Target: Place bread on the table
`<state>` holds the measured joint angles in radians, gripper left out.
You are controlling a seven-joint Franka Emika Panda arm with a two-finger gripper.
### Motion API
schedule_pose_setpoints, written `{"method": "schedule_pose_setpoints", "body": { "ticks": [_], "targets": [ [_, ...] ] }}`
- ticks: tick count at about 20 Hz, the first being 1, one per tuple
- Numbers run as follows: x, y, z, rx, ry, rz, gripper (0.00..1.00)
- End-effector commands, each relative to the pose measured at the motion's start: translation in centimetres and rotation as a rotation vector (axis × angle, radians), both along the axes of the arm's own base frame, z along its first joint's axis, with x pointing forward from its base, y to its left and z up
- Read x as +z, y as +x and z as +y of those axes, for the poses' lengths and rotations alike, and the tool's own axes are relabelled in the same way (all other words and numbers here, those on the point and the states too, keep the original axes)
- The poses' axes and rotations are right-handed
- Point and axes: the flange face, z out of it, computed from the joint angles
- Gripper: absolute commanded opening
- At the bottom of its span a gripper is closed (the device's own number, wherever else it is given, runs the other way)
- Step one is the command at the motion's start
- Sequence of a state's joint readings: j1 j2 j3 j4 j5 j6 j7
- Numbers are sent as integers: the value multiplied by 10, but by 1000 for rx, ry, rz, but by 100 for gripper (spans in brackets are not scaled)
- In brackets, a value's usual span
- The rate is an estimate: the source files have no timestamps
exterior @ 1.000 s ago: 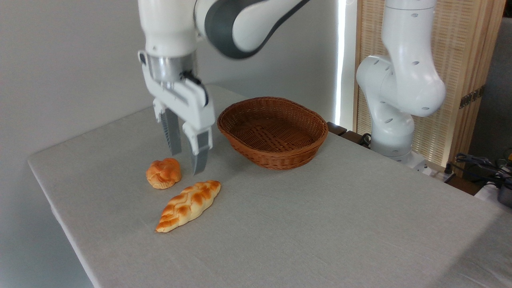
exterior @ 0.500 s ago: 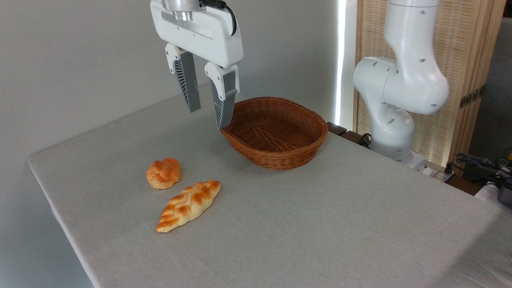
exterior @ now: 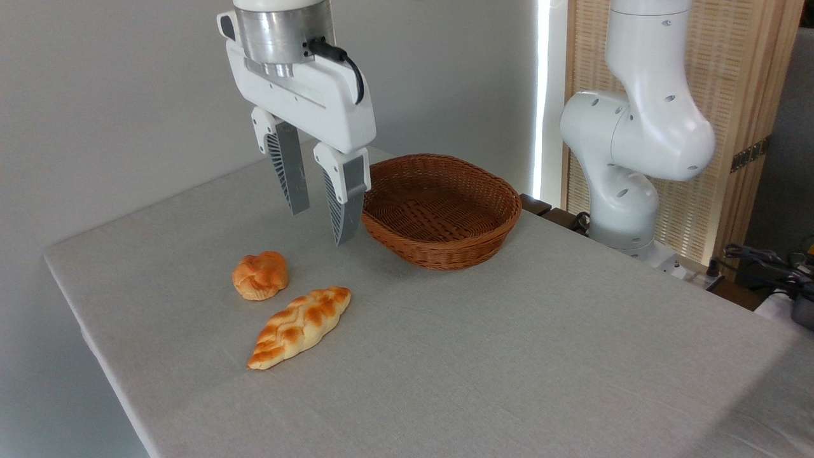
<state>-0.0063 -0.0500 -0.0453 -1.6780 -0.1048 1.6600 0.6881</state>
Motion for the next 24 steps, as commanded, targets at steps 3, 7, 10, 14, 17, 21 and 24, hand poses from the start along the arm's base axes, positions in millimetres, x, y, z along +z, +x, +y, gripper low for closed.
{"method": "schedule_pose_setpoints", "body": {
  "ticks": [3,7,10,14,17,21,24],
  "targets": [
    [17,0,-1,15,11,-25,100],
    [16,2,0,9,53,-25,100],
    [10,5,-7,27,91,-15,100],
    [5,3,-11,16,107,17,100],
    [4,2,-13,11,107,23,100],
    [4,2,-9,5,105,23,100],
    [4,2,-8,8,105,24,100]
  ]
}}
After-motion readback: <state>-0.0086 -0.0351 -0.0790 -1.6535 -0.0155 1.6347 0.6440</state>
